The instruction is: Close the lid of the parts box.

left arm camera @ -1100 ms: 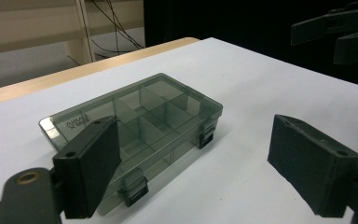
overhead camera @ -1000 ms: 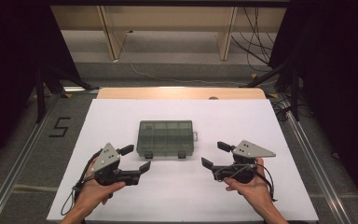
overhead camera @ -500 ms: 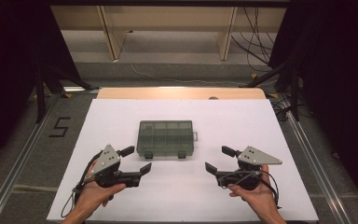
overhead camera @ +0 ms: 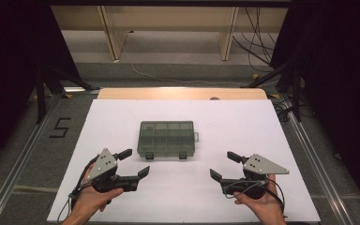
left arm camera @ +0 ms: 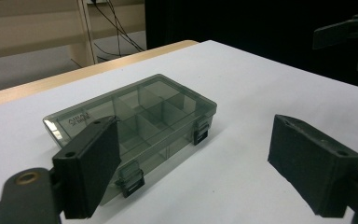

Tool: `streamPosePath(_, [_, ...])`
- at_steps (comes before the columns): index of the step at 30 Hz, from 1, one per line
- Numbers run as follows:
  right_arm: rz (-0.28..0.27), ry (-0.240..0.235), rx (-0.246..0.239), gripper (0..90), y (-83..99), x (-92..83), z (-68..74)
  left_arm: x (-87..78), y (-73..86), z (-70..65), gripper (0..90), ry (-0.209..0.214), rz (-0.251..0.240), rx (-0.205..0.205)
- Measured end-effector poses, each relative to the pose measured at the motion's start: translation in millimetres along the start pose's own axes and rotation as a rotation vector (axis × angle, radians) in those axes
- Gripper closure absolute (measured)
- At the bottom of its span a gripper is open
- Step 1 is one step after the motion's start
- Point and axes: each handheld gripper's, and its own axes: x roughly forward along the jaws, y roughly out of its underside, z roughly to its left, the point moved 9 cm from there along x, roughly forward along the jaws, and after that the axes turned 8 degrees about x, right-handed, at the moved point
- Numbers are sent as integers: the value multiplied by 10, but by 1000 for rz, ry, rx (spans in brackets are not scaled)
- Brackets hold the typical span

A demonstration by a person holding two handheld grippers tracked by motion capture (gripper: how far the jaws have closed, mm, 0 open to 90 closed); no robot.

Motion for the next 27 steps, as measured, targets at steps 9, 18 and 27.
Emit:
streamPosePath(9, [-24, 5, 17, 162, 13, -76, -6, 9, -14, -2, 161, 0, -11, 14])
streamPosePath(18, [-40, 10, -15, 162, -26, -77, -51, 5, -19, -3, 161, -9, -12, 8])
streamPosePath(27, [-26, 20, -7, 162, -18, -87, -49, 1, -25, 5, 161, -14, -16, 7])
